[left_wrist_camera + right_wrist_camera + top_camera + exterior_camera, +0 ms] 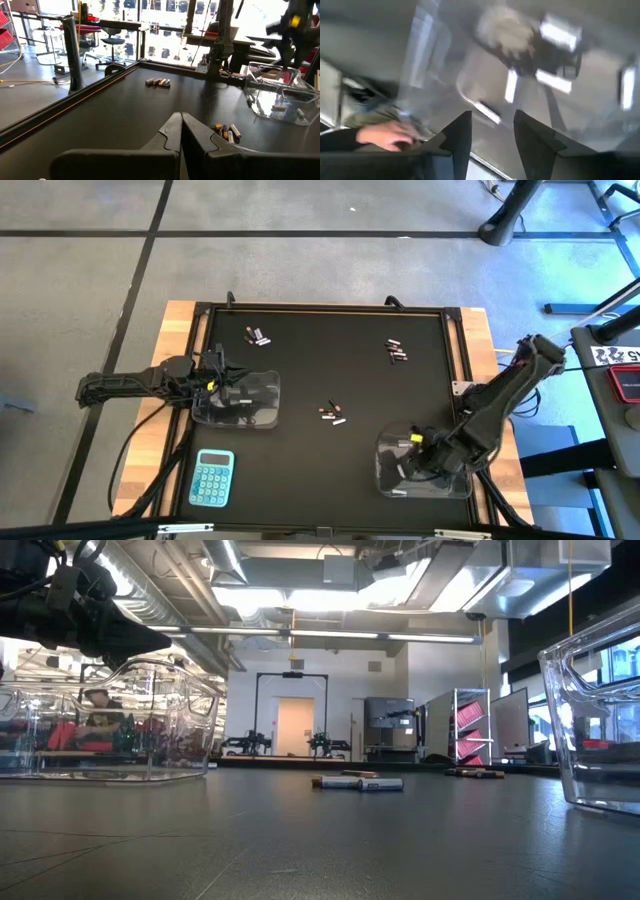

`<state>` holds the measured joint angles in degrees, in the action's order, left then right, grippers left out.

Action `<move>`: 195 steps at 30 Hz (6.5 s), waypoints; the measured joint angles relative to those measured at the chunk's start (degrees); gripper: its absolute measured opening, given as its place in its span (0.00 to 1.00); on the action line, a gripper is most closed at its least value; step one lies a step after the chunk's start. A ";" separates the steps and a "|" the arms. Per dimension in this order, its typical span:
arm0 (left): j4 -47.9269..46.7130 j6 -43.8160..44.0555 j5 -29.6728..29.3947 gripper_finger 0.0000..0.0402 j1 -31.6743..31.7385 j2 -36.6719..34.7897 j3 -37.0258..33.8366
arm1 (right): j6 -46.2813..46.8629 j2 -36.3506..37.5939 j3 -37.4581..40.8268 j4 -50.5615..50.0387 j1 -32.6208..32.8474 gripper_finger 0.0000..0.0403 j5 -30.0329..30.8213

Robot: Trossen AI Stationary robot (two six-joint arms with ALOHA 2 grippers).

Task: Sort batteries
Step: Put the black battery into the left transparent bin

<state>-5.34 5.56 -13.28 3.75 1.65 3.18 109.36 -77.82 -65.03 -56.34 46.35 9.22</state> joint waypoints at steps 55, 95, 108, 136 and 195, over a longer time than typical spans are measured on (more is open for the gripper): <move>-0.02 0.01 0.01 0.00 0.00 0.00 0.00 | -72.34 -5.93 31.92 39.03 -67.84 0.28 6.68; -0.02 0.00 0.01 0.00 0.00 -0.02 0.00 | -81.30 -23.47 19.88 64.01 -65.90 0.68 13.21; -0.02 0.00 0.02 0.00 0.00 0.00 0.00 | -82.08 -32.29 14.13 61.18 -64.69 0.23 10.04; 21.35 11.41 -6.89 0.00 0.11 1.05 -0.03 | -108.55 -31.26 6.10 84.60 -51.72 0.04 -4.95; 25.21 10.51 -3.23 0.43 4.50 45.77 14.27 | -105.57 -40.07 4.02 72.64 -58.01 0.25 -9.82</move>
<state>19.87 16.08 -16.51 8.25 47.42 17.45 3.79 -117.89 -61.00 16.31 -11.66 -0.60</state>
